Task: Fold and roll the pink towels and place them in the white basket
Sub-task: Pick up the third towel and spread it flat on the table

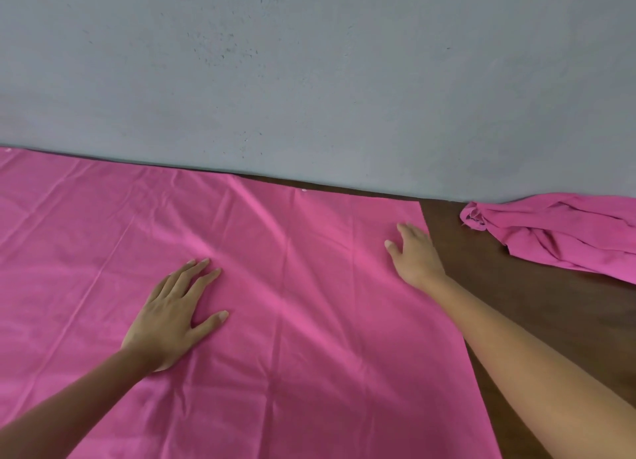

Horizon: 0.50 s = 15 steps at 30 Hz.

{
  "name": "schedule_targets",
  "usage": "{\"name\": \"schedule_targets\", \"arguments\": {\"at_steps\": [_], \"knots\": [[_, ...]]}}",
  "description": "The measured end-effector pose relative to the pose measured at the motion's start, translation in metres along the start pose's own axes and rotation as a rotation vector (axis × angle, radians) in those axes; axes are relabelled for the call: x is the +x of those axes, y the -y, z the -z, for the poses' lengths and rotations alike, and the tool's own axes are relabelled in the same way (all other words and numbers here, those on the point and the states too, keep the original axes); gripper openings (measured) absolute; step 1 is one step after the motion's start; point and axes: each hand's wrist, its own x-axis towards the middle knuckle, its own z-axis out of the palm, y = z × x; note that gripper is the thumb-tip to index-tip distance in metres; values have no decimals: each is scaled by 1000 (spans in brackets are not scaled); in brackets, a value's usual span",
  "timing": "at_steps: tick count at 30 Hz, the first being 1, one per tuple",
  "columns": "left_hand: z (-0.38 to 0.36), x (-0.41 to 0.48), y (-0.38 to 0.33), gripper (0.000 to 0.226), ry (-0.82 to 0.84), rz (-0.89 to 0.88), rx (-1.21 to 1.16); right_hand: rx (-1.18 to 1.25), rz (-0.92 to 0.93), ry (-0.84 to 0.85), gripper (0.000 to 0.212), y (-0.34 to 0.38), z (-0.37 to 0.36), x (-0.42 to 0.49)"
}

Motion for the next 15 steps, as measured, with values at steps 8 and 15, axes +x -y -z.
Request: {"name": "schedule_targets", "arguments": {"at_steps": [8,15], "knots": [[0,1,1,83,9,0,-25,-114,-57,39,70,-12,-11,25],[2,13,-4,78,-3,64,-111,-129,-86,19,71,-20,-16,36]]}}
